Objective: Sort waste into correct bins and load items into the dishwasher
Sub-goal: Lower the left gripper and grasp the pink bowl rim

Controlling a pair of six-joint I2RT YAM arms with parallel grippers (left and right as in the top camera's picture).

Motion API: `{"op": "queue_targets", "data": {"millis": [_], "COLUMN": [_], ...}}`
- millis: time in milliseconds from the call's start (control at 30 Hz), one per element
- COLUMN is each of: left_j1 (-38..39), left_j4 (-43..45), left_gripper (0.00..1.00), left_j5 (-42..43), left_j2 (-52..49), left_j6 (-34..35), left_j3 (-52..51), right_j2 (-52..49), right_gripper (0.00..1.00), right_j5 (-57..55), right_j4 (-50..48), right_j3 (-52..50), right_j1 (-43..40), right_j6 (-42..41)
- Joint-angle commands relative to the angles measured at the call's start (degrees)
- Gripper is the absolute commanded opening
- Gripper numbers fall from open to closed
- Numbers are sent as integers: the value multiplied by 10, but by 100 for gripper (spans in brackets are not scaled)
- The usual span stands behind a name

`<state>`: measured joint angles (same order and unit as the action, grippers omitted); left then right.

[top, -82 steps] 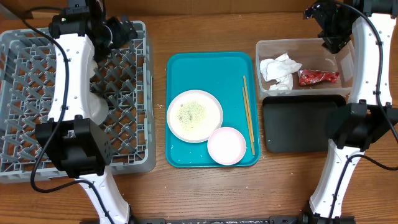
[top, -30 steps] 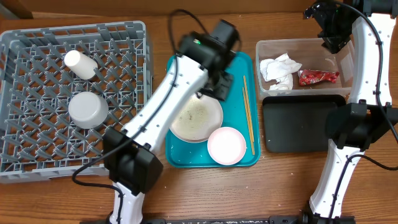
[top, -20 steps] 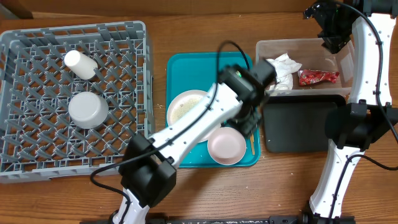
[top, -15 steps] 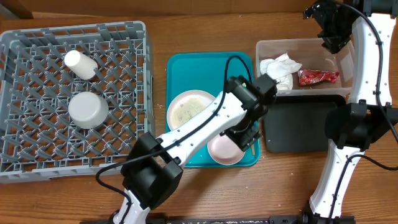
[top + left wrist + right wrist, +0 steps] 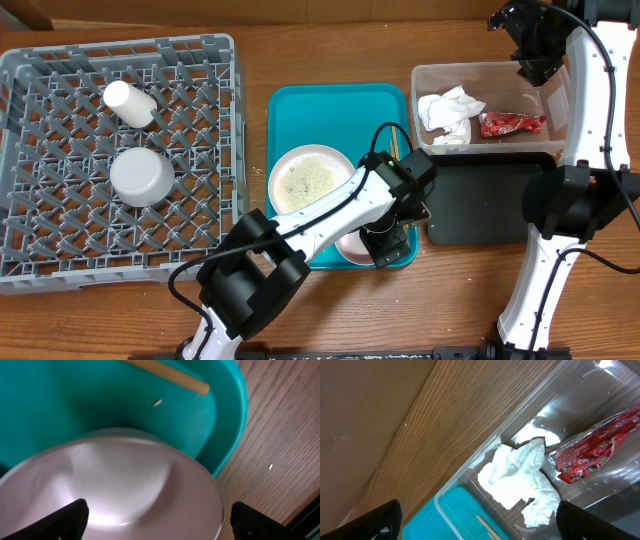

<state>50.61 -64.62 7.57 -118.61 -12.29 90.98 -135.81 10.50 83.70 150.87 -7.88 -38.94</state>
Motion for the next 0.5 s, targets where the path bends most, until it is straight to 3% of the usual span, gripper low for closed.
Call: {"op": "queue_targets", "data": {"millis": [0, 467], "left_j1": [4, 15], "left_j4": [10, 17], "left_gripper": [88, 73], "left_j5": [8, -6], "left_j2": [9, 9], "left_j6": [-26, -25], "left_j3": [-3, -9], "right_j2": [17, 17], "right_gripper": [100, 100], "right_j5": [1, 1], "right_j4": [0, 0], "right_j3": [18, 18], "right_j1": [-2, -2], "right_j6": [-1, -1]}}
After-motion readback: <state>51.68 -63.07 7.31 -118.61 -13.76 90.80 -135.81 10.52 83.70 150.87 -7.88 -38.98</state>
